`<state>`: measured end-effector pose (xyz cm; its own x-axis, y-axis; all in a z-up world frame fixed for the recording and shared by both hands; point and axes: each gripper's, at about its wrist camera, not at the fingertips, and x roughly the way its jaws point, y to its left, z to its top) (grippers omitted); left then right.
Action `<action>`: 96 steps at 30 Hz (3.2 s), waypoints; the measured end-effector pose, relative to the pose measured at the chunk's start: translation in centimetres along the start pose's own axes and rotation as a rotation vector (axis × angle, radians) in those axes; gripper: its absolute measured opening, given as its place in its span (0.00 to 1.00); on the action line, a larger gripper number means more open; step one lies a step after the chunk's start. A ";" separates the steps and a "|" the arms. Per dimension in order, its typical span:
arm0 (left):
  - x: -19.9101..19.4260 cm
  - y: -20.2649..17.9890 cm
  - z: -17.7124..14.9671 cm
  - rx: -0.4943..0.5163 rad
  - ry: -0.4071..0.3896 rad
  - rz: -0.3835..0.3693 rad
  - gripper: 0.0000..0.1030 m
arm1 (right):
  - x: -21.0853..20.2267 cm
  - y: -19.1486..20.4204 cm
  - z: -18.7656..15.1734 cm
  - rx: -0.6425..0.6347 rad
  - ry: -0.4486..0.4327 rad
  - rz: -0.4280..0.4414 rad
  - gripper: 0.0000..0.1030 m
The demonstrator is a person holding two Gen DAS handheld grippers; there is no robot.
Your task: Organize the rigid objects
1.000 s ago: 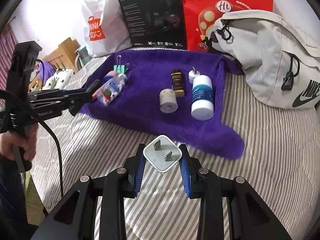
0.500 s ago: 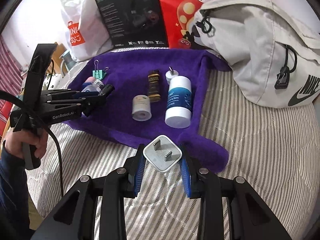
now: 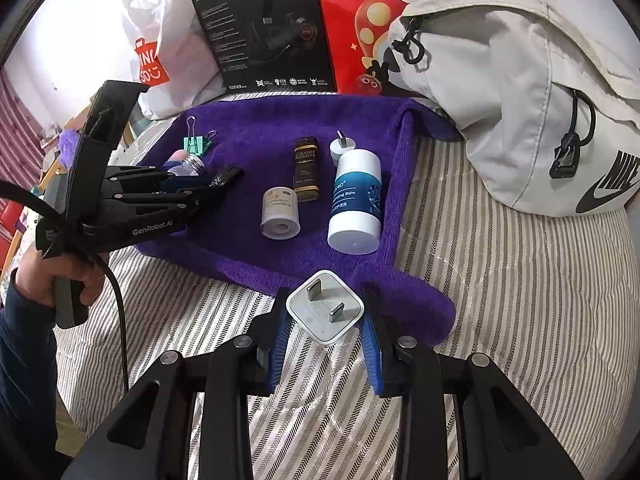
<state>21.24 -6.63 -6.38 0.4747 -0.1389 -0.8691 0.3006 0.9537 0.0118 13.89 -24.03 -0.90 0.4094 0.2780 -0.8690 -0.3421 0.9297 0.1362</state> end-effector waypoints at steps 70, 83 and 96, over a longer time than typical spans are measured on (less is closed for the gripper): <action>-13.0 6.5 -12.7 -0.309 -0.149 -0.027 0.91 | -2.6 7.8 0.2 -0.051 -0.006 -0.089 0.88; -16.0 0.6 -12.4 -0.275 -0.122 0.048 0.95 | -8.7 4.6 -6.0 0.130 -0.044 -0.195 1.00; -18.7 -1.0 -12.0 -0.249 -0.119 0.120 0.95 | -11.1 5.3 -6.1 0.149 -0.091 -0.197 1.00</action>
<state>2.12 -1.72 3.91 0.5928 -0.0378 -0.8044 0.0315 0.9992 -0.0237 2.39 -23.65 6.59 0.5327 0.1020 -0.8402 -0.1226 0.9915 0.0427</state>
